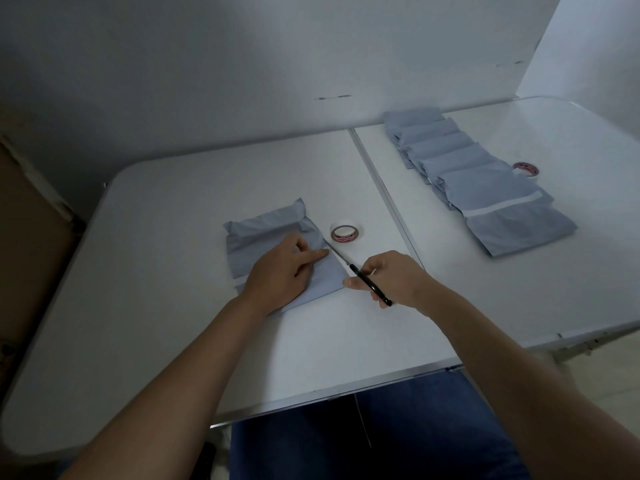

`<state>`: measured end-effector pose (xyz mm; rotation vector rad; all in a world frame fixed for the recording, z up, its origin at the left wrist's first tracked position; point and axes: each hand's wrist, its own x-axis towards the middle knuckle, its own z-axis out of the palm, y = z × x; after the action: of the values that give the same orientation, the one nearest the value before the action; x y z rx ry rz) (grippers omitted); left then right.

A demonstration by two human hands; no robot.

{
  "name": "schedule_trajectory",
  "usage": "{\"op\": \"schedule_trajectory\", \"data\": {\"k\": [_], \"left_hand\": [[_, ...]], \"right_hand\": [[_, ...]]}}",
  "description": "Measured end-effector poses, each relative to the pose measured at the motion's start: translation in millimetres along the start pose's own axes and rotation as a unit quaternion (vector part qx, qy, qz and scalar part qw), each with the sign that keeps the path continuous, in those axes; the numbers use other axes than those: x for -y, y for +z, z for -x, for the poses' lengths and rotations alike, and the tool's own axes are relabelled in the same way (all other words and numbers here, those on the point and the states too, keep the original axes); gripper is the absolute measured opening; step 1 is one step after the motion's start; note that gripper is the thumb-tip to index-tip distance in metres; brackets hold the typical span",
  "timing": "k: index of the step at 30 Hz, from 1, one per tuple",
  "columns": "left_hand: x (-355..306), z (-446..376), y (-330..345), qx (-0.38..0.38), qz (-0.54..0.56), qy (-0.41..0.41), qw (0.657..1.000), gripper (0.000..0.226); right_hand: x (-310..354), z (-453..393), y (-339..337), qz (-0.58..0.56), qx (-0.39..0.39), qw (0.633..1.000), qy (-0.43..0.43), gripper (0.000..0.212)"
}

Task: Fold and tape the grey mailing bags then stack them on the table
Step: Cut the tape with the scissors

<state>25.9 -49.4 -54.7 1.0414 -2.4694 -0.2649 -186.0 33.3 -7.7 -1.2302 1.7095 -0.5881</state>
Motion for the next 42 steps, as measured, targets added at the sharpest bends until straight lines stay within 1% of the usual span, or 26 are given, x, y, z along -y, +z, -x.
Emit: {"op": "schedule_trajectory", "data": {"k": [4,6,7,8,9,10,12,14,16,17,19,21,23,25,26,28,29,31,33,35,37,38,39,40,41,42], "left_hand": [[2,0,0,0.014,0.011,-0.005,1.0,0.037],[4,-6,-3,0.028,0.059,-0.044,0.997,0.035],[4,-12,-6,0.016,0.095,-0.078,0.992,0.032],[3,-18,-10,-0.012,0.124,-0.108,0.986,0.029],[1,-25,-14,-0.039,0.144,-0.126,0.981,0.028],[-4,-31,-19,-0.049,0.159,-0.128,0.978,0.031],[-17,-46,-27,-0.012,0.175,-0.089,0.98,0.044],[-29,-61,-26,0.054,0.135,-0.035,0.989,0.052],[-35,-76,-19,0.094,0.092,-0.002,0.991,0.044],[-37,-82,-16,0.099,0.092,-0.005,0.991,0.037],[-38,-92,-13,0.077,0.124,-0.061,0.987,0.028],[-31,-104,-14,0.023,0.141,-0.148,0.979,0.025],[-16,-112,-14,-0.018,0.158,-0.254,0.954,0.024],[-5,-118,-10,-0.021,0.202,-0.333,0.921,0.022],[-3,-121,-7,-0.009,0.208,-0.35,0.913,0.02],[-3,-127,1,0.007,0.199,-0.356,0.913,0.015],[-5,-130,4,0.013,0.187,-0.349,0.918,0.012],[-11,-137,7,0.03,0.149,-0.327,0.933,0.008],[-15,-142,6,0.033,0.129,-0.316,0.939,0.01],[-18,-142,-1,0.026,0.15,-0.317,0.936,0.015],[-19,-135,-11,0.006,0.193,-0.315,0.929,0.018],[-19,-130,-17,-0.005,0.206,-0.308,0.929,0.019],[-20,-123,-23,-0.016,0.209,-0.299,0.931,0.02],[-20,-114,-28,-0.023,0.207,-0.29,0.934,0.02],[-19,-104,-33,-0.029,0.203,-0.285,0.936,0.019],[-19,-92,-37,-0.032,0.196,-0.282,0.939,0.019]], "right_hand": [[0,-1,-1,0.007,0.014,1.0,0.014,0.039],[-2,0,-3,0.017,0.027,0.999,0.018,0.039],[-3,1,-5,0.021,0.033,0.999,0.018,0.039],[-4,2,-7,0.024,0.039,0.999,0.018,0.038],[-4,3,-9,0.03,0.045,0.998,0.016,0.038],[-5,4,-11,0.038,0.051,0.998,0.011,0.038],[-5,5,-13,0.058,0.06,0.996,-0.003,0.038],[-4,5,-15,0.07,0.064,0.995,-0.011,0.037],[-2,4,-17,0.077,0.066,0.995,-0.008,0.037],[-2,4,-18,0.083,0.067,0.994,-0.005,0.037],[-2,4,-23,0.1,0.066,0.993,0.001,0.039],[-3,3,-31,0.113,0.058,0.992,0.006,0.039],[-6,1,-41,0.125,0.04,0.991,0.007,0.038],[-8,-3,-52,0.135,0.011,0.991,0.005,0.036],[-10,-6,-56,0.133,-0.008,0.991,0.004,0.036],[-13,-13,-61,0.133,-0.059,0.989,0.004,0.039],[-14,-18,-62,0.147,-0.085,0.985,0.004,0.039],[-14,-30,-63,0.222,-0.125,0.967,-0.002,0.039],[-12,-42,-65,0.292,-0.137,0.946,-0.011,0.039],[-6,-53,-68,0.316,-0.128,0.94,-0.022,0.034],[2,-63,-69,0.34,-0.137,0.93,-0.028,0.026],[5,-67,-68,0.36,-0.156,0.919,-0.025,0.03],[7,-71,-67,0.393,-0.181,0.901,-0.026,0.035],[8,-76,-65,0.428,-0.205,0.88,-0.03,0.035],[9,-80,-63,0.454,-0.221,0.862,-0.035,0.03],[9,-84,-61,0.469,-0.227,0.853,-0.038,0.024]]}}
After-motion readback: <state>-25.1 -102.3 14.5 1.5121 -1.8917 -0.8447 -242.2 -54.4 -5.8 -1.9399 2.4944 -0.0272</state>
